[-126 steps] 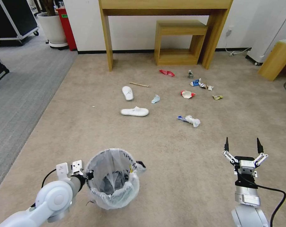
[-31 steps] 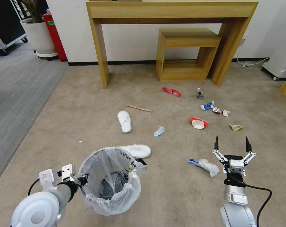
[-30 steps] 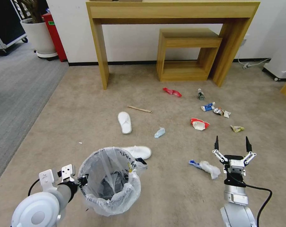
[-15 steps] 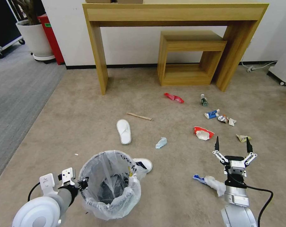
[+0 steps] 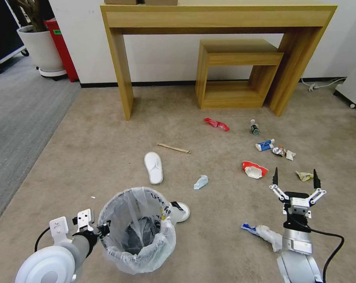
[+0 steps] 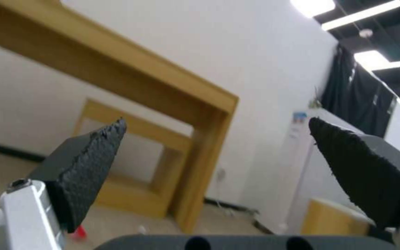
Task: Pick up the trash bin and place the garbage on the floor into it.
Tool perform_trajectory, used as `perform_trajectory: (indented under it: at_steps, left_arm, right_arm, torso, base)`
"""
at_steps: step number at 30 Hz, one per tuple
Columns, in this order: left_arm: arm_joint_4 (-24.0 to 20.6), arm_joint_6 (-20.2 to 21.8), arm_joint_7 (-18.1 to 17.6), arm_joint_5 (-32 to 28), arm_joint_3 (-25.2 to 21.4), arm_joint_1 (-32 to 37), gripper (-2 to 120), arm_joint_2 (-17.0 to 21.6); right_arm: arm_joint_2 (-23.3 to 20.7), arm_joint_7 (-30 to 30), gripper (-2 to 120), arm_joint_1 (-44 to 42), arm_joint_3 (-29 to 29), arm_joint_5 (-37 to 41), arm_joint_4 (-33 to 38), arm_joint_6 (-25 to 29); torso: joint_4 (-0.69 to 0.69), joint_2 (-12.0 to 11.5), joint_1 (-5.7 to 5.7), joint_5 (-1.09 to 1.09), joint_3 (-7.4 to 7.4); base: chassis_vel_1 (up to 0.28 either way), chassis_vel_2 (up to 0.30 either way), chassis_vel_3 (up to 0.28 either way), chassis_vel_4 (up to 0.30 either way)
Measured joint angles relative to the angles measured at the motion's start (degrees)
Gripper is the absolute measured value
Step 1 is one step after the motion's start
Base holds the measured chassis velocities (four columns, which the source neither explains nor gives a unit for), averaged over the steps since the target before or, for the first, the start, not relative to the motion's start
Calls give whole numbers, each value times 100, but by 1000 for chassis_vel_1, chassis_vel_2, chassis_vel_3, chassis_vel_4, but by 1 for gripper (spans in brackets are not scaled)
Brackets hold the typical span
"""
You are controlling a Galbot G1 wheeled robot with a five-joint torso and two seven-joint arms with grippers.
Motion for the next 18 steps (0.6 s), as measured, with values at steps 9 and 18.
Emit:
perform_trajectory:
  at_steps: [9,18]
  left_arm:
    - [-339,80,-160,-188,-36,641,0,-288]
    - [-419,59,-334,-631,-225,460,0,-461]
  right_arm:
    - [-1399,153,100,-81,-51,594,-89,-1493]
    - [-3101,-1054,100,-254,-223,1570,-486,-1914]
  torso:
    - [1,0,0,1,0]
    - [0,0,0,0,0]
  base:
    - [0,0,0,0]
    - [0,0,0,0]
